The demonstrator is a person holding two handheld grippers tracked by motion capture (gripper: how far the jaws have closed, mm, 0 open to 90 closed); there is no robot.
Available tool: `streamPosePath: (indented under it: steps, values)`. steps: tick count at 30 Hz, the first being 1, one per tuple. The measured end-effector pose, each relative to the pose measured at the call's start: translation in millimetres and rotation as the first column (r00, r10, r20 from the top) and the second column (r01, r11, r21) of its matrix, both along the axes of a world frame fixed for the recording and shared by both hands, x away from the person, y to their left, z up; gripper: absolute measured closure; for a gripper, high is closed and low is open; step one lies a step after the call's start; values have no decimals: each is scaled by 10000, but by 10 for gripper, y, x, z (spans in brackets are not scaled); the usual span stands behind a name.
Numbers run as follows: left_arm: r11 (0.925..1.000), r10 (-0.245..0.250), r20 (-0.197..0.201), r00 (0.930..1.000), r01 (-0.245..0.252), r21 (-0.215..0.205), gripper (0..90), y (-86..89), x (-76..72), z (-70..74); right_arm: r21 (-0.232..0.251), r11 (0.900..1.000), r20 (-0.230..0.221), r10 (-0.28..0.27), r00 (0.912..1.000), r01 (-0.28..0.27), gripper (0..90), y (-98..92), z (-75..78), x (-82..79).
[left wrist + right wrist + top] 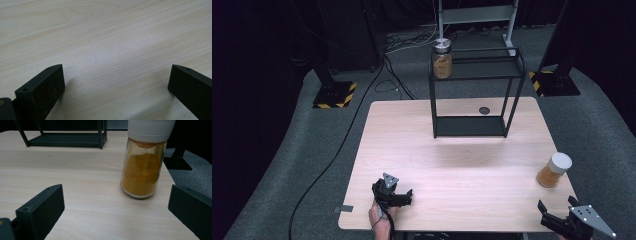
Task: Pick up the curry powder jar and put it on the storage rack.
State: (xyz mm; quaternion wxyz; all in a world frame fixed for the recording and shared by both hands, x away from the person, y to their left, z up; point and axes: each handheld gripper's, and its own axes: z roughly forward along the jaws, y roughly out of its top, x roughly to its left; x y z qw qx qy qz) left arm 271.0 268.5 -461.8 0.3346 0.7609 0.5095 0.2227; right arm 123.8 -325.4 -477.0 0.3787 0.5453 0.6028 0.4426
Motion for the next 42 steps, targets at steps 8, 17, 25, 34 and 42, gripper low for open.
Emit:
streamPosePath:
  steps: [8, 17, 25, 34, 42]
  values:
    - [10000, -37, -11, 10000, 37, -2, 0, 4, 3, 1, -1, 10000, 177, 27, 9998, -27, 0, -27, 43, 176]
    - [10000, -40, -14, 10000, 40, -1, 0, 5, 4, 1, -97, 9999, 345, 43, 9994, -40, 0, -83, 77, 381]
    - [10000, -38, -13, 10000, 38, -2, 0, 5, 4, 1, -176, 9997, 658, -127, 9978, 139, 0, -120, 95, 587]
    - [10000, -38, -12, 10000, 38, -3, 0, 4, 3, 1, -113, 9998, 828, -165, 9964, 175, 0, -176, 106, 799]
    - [10000, -46, -12, 10000, 46, -1, 0, 5, 4, 1, -164, 9996, 1049, -203, 9943, 222, 66, -203, 70, 929]
